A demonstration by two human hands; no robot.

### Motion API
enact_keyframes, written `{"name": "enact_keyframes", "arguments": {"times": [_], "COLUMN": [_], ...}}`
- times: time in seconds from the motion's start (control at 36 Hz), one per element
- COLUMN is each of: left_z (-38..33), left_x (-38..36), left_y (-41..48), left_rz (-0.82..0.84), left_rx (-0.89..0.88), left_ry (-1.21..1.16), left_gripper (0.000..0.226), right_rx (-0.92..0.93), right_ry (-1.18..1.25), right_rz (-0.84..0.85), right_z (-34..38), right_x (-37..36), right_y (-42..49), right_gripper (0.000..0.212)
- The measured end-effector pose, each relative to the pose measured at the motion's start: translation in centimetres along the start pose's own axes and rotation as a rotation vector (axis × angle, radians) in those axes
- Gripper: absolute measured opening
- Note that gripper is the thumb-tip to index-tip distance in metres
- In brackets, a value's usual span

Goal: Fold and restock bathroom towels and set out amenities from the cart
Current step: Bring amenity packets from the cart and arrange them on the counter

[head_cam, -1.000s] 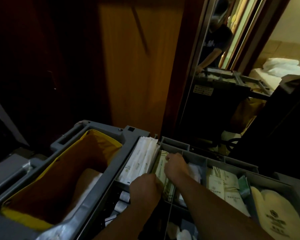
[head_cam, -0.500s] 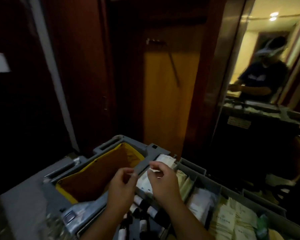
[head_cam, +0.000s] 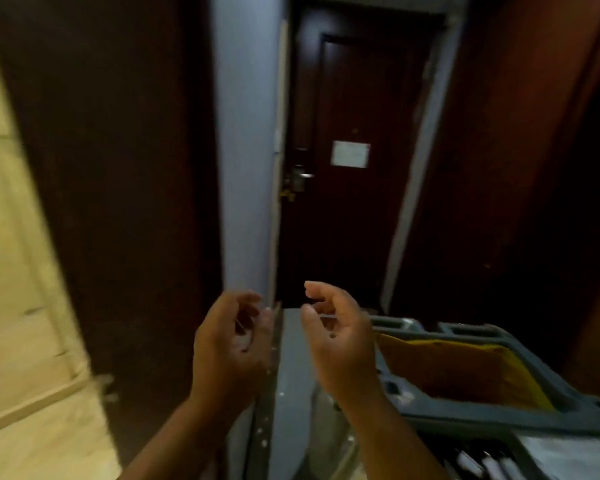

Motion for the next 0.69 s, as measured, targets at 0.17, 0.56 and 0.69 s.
{"name": "enact_keyframes", "arguments": {"times": [0.17, 0.56, 0.69], "left_z": [2.7, 13.8, 16.4], "left_x": [12.1, 40.7, 48.4], "left_y": [0.8, 1.2, 0.3], "left_rz": [-0.282, -0.473, -0.547], "left_rx": [0.005, 0.16, 0.258], "left_ry": [0.18, 0.594, 0.718], "left_gripper": [0.016, 0.03, 0.039], "right_rx": [0.194, 0.144, 0.148], "right_ry": [0.13, 0.41, 0.474], "right_rz": [0.179, 0.552, 0.659], "right_z": [5.4, 13.1, 15.6], "right_x": [-13.2, -44.1, -53.0], "right_y": [0.1, -4.6, -7.0], "right_gripper": [0.025, 0.031, 0.032]}}
Point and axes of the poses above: each hand's wrist, its own y-axis towards the middle knuckle, its own x-axis out of the back of the hand, z = x × y, the point moved 2 cm from there along y, towards the middle knuckle, and after that the axes turned 1 degree about -y, right-handed, at the moved point
